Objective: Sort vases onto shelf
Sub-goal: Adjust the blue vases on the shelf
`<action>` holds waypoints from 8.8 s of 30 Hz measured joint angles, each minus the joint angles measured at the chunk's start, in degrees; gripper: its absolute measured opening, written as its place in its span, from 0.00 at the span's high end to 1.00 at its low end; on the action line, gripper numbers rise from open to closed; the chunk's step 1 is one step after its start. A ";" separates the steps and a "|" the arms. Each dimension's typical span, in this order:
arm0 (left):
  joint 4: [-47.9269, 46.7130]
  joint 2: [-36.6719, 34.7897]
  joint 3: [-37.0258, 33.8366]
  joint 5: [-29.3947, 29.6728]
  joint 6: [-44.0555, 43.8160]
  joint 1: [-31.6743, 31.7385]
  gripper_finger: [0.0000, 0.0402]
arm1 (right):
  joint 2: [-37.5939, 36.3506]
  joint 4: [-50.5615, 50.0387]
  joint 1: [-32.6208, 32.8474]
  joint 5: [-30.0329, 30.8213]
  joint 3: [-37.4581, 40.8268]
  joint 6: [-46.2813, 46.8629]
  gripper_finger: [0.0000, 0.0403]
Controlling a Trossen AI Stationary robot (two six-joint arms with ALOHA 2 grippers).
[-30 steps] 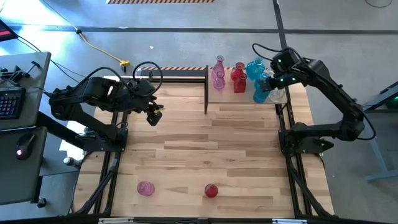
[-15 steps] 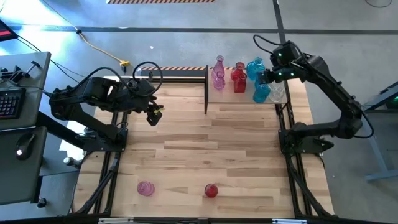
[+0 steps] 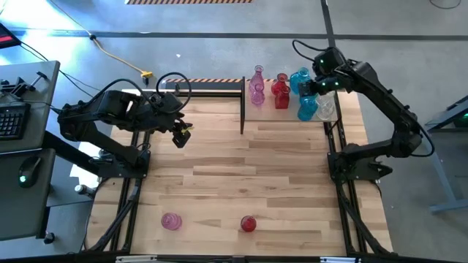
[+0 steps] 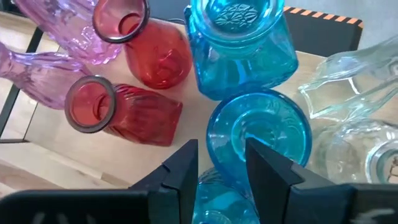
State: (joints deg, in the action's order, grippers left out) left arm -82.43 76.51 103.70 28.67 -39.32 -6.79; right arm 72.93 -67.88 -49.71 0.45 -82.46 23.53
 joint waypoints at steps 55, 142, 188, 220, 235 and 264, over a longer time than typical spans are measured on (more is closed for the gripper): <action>0.00 0.00 0.00 0.00 -0.02 0.00 0.47 | 1.43 7.11 -1.49 -3.28 -6.12 -2.71 0.72; 0.00 -0.01 0.00 0.00 0.06 0.00 0.47 | 12.52 -0.39 -7.83 -2.90 -14.69 -4.93 0.72; 0.00 -0.01 0.00 0.00 -0.01 0.00 0.47 | 12.55 -1.73 -7.96 -1.22 -18.40 -3.07 0.72; 0.00 0.00 0.00 0.00 0.06 0.00 0.47 | 17.10 2.93 -3.48 -5.16 -18.40 -1.86 0.72; 0.00 0.00 0.00 0.00 0.08 0.02 0.47 | 17.09 0.76 -4.30 -3.68 -18.40 -1.71 0.72; 0.00 0.00 0.00 0.00 -0.01 0.01 0.47 | 14.50 3.13 -4.68 -3.63 -18.40 -2.92 0.72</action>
State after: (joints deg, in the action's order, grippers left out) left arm -82.43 76.51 103.70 28.67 -39.33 -6.78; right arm 87.42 -64.75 -54.39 -3.18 -100.86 20.61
